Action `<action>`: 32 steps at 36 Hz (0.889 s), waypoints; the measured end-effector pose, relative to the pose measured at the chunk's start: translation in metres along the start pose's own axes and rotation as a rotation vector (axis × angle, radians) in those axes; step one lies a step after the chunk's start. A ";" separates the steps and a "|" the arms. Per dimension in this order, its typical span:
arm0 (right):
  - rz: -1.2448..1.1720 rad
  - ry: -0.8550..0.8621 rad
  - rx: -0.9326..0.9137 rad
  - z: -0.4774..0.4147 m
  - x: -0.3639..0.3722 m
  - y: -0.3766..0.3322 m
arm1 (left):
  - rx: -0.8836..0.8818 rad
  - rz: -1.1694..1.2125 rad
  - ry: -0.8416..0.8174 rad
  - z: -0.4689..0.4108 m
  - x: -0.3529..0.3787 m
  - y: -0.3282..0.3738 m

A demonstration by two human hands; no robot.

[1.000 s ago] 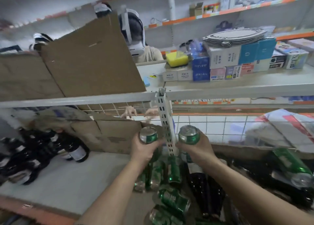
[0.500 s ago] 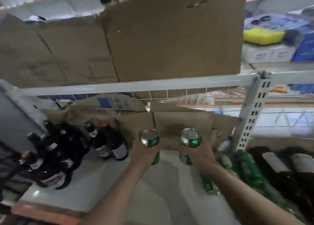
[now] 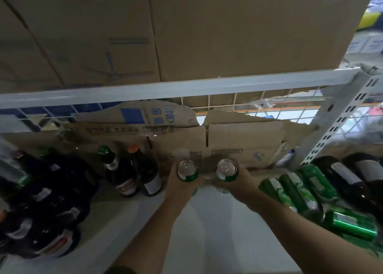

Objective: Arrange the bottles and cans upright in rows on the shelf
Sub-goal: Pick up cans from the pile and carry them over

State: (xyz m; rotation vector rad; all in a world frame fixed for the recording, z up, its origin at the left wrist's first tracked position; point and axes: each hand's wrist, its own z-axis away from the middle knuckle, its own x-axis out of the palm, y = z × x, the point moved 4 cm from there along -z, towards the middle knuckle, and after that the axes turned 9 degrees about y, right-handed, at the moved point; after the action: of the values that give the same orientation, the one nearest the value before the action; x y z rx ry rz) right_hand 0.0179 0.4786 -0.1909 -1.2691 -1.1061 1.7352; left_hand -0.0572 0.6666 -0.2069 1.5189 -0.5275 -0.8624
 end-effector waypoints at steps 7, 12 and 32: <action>-0.030 0.036 0.038 -0.012 0.013 0.014 | -0.081 0.058 -0.053 -0.008 0.007 -0.020; 0.038 -0.001 0.021 -0.014 0.011 0.016 | -0.051 -0.135 -0.066 -0.018 0.001 -0.029; 0.205 -0.081 -0.027 -0.024 0.030 0.022 | -0.042 -0.254 -0.180 -0.022 0.011 -0.029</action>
State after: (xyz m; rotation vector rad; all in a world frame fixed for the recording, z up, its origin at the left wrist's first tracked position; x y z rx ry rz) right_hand 0.0317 0.5024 -0.2257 -1.3796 -1.0795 1.9438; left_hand -0.0372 0.6764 -0.2380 1.4972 -0.4490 -1.2080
